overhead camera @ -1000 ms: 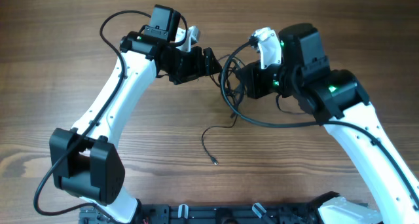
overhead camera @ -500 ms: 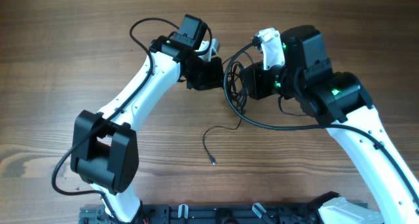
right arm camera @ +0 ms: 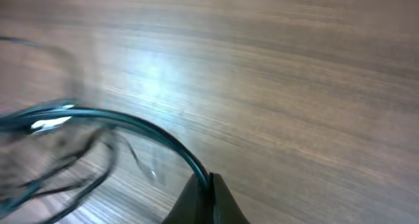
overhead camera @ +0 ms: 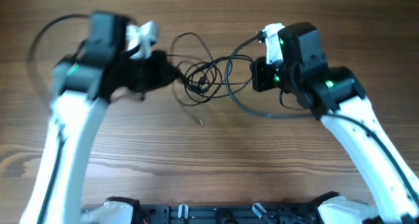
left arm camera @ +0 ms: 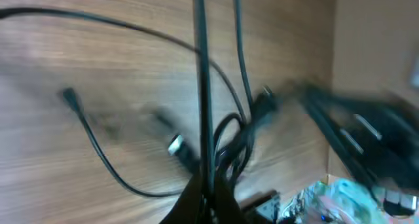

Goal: Untangle cables

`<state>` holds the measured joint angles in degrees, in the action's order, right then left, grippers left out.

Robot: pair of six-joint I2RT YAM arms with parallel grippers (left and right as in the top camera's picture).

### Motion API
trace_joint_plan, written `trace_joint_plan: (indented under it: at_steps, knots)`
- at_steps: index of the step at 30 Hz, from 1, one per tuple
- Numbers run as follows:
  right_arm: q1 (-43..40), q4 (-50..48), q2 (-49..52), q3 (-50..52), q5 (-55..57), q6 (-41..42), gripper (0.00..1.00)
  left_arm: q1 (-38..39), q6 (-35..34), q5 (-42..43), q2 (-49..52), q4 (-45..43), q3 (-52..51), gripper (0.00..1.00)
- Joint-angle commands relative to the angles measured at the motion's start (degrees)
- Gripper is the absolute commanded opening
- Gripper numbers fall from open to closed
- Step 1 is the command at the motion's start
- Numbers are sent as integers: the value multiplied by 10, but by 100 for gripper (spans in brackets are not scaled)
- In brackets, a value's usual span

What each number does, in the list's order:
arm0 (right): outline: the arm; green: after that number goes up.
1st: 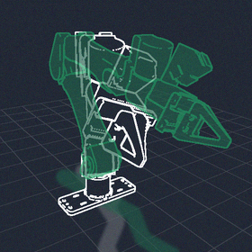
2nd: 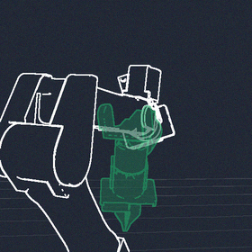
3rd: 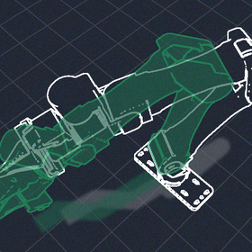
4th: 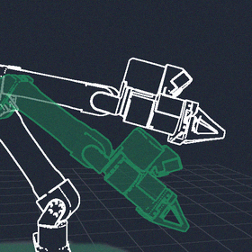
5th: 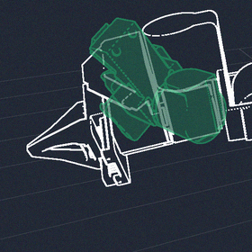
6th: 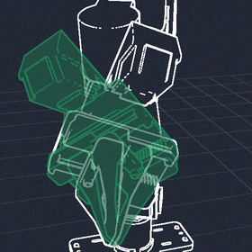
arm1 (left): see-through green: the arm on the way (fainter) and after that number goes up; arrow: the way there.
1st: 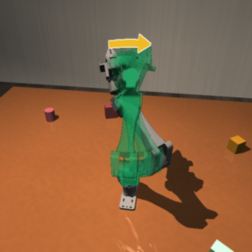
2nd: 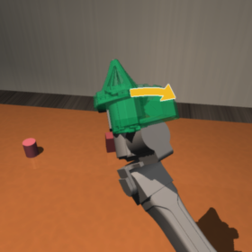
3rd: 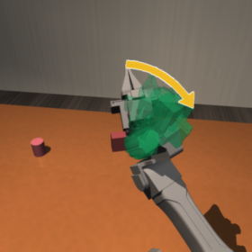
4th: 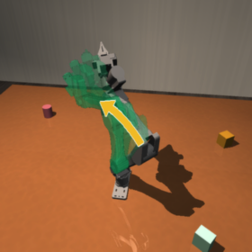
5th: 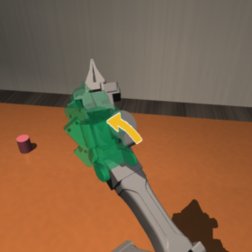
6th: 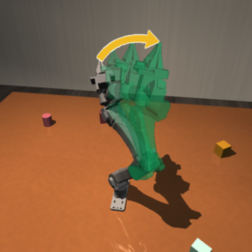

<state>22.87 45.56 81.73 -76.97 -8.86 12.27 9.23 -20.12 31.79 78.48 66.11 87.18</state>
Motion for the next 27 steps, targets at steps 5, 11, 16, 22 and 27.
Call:
trace_joint_plan:
  at_steps: [5,11,16,22,27]
  knots:
    - [-45,-51,208,-2,29,-18,4,-66,23,2,-182,53,3,4]
    - [-84,-96,288,-2,32,-26,4,-108,21,0,-223,105,3,4]
    - [-179,-93,286,-40,66,-60,4,-108,35,-7,-224,146,4,4]
    - [-373,-43,285,-145,68,-92,4,-108,32,-107,-223,236,108,4]
    - [-489,-50,285,-157,68,-65,4,-108,-13,-255,-223,304,200,4]
